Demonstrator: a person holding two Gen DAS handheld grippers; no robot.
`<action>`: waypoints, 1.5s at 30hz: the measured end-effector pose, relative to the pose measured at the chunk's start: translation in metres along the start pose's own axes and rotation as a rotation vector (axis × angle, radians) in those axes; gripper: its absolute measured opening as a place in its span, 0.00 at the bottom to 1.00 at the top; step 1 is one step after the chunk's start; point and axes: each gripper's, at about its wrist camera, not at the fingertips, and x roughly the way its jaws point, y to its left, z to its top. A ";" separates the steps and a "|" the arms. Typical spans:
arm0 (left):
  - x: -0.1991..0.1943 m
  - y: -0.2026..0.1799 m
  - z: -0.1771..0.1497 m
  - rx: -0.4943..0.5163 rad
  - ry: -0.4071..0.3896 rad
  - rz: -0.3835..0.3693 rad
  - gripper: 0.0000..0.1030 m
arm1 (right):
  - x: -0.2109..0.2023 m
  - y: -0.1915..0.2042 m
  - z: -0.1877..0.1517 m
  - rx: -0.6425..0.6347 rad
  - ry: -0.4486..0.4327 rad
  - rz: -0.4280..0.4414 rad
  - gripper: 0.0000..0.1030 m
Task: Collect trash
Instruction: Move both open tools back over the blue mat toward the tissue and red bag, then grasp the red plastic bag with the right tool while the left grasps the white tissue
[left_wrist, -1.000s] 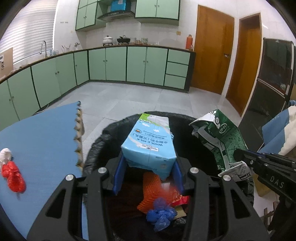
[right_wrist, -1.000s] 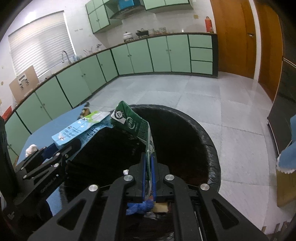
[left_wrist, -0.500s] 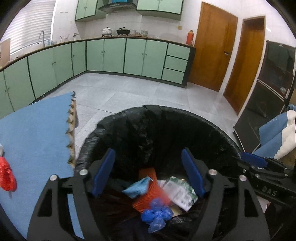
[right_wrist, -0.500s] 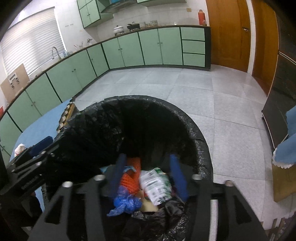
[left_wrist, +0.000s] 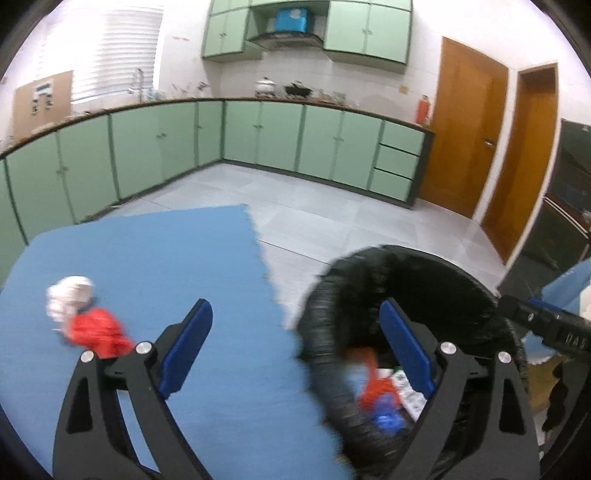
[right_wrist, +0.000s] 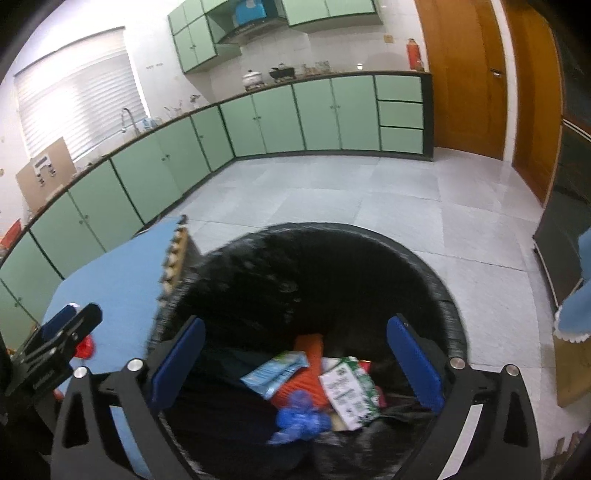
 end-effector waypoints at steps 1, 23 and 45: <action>-0.007 0.014 0.000 -0.007 -0.010 0.026 0.87 | 0.001 0.008 0.000 -0.009 -0.002 0.009 0.94; -0.073 0.232 -0.023 -0.142 -0.026 0.381 0.87 | 0.067 0.244 -0.036 -0.286 -0.004 0.289 0.94; -0.067 0.289 -0.044 -0.230 0.027 0.426 0.87 | 0.129 0.340 -0.082 -0.447 0.161 0.351 0.69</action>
